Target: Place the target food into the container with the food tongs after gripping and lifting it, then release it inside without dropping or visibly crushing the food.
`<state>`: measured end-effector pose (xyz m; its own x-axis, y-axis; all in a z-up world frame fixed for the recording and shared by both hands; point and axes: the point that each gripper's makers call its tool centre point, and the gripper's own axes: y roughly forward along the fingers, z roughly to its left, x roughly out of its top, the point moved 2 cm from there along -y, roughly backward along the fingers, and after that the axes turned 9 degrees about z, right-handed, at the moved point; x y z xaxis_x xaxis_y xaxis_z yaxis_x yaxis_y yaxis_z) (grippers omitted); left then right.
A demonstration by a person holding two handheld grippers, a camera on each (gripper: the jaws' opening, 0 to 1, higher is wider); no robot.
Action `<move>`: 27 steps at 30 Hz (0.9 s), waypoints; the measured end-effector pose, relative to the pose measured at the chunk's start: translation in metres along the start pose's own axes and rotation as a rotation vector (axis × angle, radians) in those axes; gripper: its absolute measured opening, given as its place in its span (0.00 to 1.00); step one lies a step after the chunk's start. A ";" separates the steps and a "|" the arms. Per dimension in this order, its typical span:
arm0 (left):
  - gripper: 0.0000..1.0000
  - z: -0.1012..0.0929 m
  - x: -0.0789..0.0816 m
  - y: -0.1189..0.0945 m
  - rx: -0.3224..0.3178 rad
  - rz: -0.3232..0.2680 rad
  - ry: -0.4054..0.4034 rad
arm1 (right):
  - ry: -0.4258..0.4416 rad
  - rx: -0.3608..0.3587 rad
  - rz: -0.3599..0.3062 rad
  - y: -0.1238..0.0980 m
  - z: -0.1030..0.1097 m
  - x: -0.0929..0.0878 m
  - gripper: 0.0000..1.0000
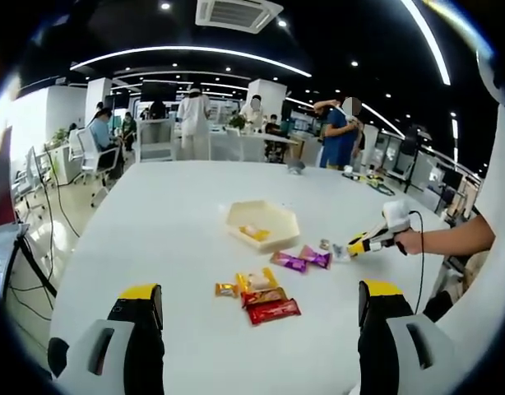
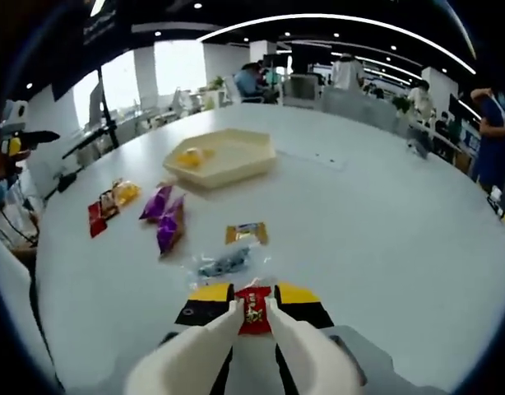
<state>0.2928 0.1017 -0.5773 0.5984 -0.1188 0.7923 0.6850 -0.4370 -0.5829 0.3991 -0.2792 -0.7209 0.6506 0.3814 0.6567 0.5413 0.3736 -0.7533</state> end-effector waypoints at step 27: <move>0.99 -0.030 0.015 0.018 -0.129 -0.059 0.063 | 0.108 -0.022 -0.125 -0.062 0.023 0.021 0.19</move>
<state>0.3016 0.0656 -0.5702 0.5286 -0.1428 0.8368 0.6572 -0.5551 -0.5098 0.3670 -0.2746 -0.6593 0.6305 0.2399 0.7382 0.6321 0.3933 -0.6677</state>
